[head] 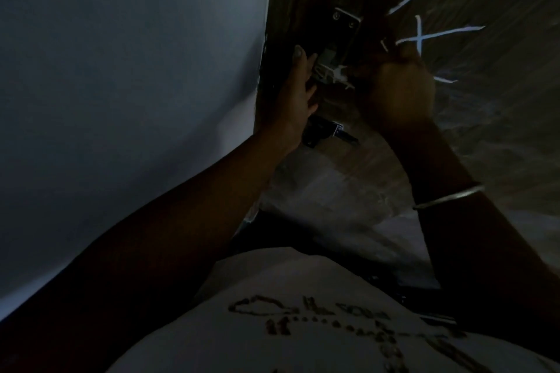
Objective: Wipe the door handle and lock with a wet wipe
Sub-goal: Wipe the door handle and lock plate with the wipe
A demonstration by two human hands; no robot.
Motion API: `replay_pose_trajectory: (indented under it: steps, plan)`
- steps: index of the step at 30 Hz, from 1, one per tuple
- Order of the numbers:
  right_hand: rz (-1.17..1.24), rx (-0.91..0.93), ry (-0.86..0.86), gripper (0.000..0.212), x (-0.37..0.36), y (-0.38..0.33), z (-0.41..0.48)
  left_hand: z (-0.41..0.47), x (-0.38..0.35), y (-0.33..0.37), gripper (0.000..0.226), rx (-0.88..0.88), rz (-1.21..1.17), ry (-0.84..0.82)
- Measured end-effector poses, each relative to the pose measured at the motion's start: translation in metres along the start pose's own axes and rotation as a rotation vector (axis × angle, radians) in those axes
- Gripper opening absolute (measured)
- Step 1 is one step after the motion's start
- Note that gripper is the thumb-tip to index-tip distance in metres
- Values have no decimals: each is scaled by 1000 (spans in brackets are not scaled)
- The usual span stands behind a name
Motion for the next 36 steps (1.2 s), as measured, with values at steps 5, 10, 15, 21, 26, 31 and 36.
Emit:
replay_pose_trajectory:
  steps: [5, 10, 15, 21, 26, 31, 36]
  plan:
    - [11, 19, 78, 44, -4, -16, 3, -1, -2, -3, 54, -10, 13, 10]
    - [64, 14, 122, 35, -7, -23, 20, -1, 0, -1, 55, -20, 29, 21]
    - [11, -99, -20, 33, -8, -5, 11, -2, 2, 0, 57, -28, 62, 17]
    - [6, -294, 20, 29, -5, 3, -5, 0, 4, 2, 58, -5, 113, 4]
    - [-61, -74, 200, 31, -8, -23, 15, 4, 5, 2, 58, 9, 114, 6]
    - [-127, -58, 104, 11, -19, -27, 30, 7, 7, 2, 56, 16, 95, 23]
    - [-97, -224, 87, 33, -13, -6, -8, 2, 6, 6, 57, 13, 136, 19]
Point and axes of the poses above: each hand's wrist, its own z-axis towards the middle knuckle, its own x-axis out of the back of the hand, y = z × x, the point moved 2 cm from there along z, towards the middle knuckle, and after that the axes turned 13 degrees about x, right-handed, at the moved point
